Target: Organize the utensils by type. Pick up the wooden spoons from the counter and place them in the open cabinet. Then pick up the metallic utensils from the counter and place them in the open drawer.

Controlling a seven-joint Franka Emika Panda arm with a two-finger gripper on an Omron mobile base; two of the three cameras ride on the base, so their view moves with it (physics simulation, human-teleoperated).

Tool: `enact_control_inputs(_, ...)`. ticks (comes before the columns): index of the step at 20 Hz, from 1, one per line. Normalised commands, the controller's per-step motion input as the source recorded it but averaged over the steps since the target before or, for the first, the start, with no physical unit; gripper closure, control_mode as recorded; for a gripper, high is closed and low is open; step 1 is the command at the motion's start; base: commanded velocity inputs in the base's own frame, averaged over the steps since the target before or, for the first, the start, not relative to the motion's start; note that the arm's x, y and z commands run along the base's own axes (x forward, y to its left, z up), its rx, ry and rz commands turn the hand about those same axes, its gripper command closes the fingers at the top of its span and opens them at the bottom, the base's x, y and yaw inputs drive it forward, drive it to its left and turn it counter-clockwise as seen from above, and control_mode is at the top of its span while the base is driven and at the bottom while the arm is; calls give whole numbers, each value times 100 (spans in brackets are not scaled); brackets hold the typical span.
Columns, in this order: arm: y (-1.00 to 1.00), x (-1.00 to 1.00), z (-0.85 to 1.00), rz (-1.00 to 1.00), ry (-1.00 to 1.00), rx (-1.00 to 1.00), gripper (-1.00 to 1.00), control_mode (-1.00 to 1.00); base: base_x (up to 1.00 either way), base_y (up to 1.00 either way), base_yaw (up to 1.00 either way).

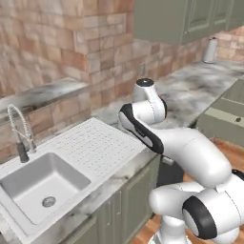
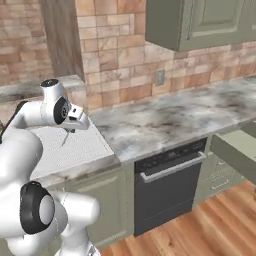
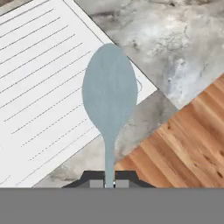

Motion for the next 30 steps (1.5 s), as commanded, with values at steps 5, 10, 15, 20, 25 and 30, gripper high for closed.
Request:
enact_control_inputs(5, 0, 0, 0, 0, 0, 0, 100, 100, 0, 0, -100)
enact_control_inputs(10, 0, 0, 0, 0, 0, 0, 100, 100, 12, -4, -96)
enact_control_inputs(15, 0, 0, 0, 0, 0, 0, 100, 100, 62, 5, -48)
enact_control_inputs(20, 0, 0, 0, 0, 0, 0, 100, 100, 80, 14, 0)
enact_control_inputs(25, 0, 0, 0, 0, 0, 0, 100, 100, 84, 7, 7)
enact_control_inputs(30, 0, 0, 0, 0, 0, 0, 100, 100, 83, 2, 1)
